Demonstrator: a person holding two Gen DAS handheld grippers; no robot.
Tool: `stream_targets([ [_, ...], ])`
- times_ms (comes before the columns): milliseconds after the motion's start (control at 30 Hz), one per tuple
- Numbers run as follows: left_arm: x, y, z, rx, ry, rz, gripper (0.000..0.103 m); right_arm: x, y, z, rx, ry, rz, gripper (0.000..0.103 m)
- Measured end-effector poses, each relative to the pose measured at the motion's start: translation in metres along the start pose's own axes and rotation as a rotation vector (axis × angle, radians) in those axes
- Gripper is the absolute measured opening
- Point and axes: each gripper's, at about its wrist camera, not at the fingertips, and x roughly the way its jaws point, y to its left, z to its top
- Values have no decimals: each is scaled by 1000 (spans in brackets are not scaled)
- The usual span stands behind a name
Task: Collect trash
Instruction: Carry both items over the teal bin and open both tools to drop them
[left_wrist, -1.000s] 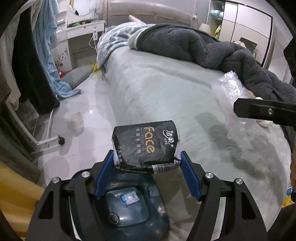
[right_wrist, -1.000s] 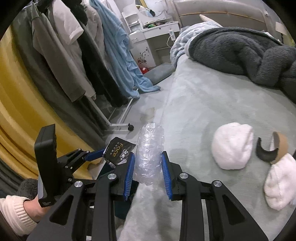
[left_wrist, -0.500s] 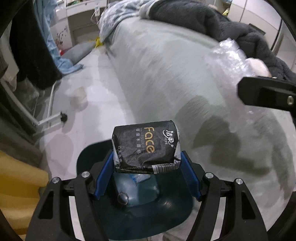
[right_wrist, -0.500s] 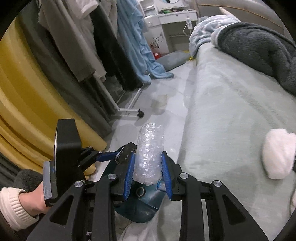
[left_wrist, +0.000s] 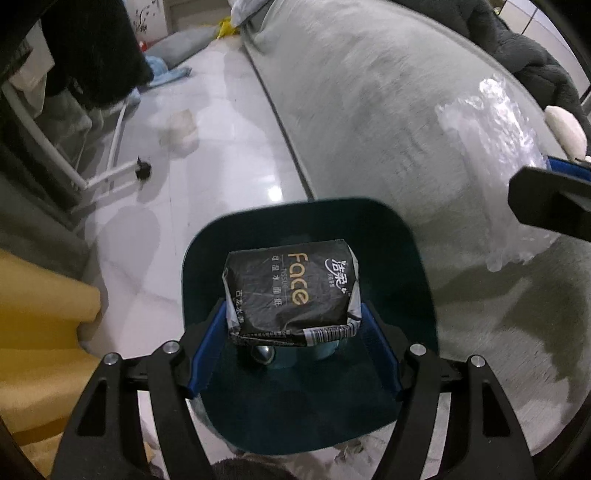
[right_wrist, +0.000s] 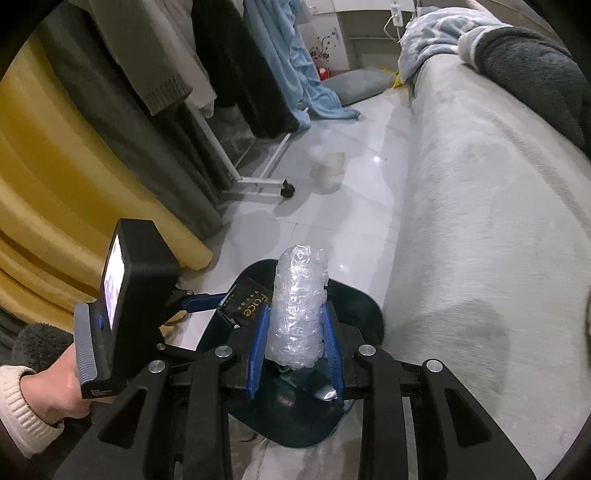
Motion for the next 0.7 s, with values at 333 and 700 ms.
stream_targets([
  [333, -2, 26, -4, -54, 39, -22, 83, 36, 12, 5, -15, 85, -14, 30],
  [700, -27, 57, -3, -95, -55, -32, 84, 79, 17, 1, -10, 189, -50, 30],
])
